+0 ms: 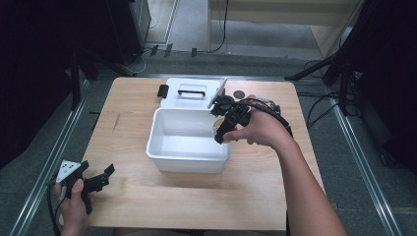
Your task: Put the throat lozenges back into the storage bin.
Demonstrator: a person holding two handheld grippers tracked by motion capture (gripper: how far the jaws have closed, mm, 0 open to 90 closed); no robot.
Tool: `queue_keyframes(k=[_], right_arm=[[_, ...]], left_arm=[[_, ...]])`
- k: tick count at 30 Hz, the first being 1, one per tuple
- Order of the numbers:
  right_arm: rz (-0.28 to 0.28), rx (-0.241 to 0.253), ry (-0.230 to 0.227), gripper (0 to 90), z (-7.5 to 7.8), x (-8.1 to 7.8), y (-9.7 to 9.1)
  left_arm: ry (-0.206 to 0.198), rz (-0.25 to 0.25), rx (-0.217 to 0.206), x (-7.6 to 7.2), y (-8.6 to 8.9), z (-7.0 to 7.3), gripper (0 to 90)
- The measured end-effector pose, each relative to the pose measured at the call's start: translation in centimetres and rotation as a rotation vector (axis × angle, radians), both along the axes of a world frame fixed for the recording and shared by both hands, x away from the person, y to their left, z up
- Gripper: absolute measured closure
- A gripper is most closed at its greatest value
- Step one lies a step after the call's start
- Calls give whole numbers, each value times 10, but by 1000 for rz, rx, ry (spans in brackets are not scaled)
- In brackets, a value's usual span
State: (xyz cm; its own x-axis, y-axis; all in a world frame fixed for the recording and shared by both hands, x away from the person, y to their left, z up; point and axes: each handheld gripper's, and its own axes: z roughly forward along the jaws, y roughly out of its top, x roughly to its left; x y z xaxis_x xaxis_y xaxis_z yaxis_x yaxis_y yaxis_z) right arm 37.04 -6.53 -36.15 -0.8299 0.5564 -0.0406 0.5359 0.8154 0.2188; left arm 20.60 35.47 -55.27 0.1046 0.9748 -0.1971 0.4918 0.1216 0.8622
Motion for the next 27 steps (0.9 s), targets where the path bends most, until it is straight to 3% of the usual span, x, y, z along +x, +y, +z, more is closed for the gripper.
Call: queue_keyframes(k=[9,19,27], right_arm=[[156,10,-50,200,-6,-3,8],[239,11,-62,200,-14,-3,17],[288,-34,-78,200,-26,-1,21]], left_arm=[[1,-1,2,0,0,0,0],[0,-2,0,0,0,0,0],[-2,-1,-3,0,0,0,0]])
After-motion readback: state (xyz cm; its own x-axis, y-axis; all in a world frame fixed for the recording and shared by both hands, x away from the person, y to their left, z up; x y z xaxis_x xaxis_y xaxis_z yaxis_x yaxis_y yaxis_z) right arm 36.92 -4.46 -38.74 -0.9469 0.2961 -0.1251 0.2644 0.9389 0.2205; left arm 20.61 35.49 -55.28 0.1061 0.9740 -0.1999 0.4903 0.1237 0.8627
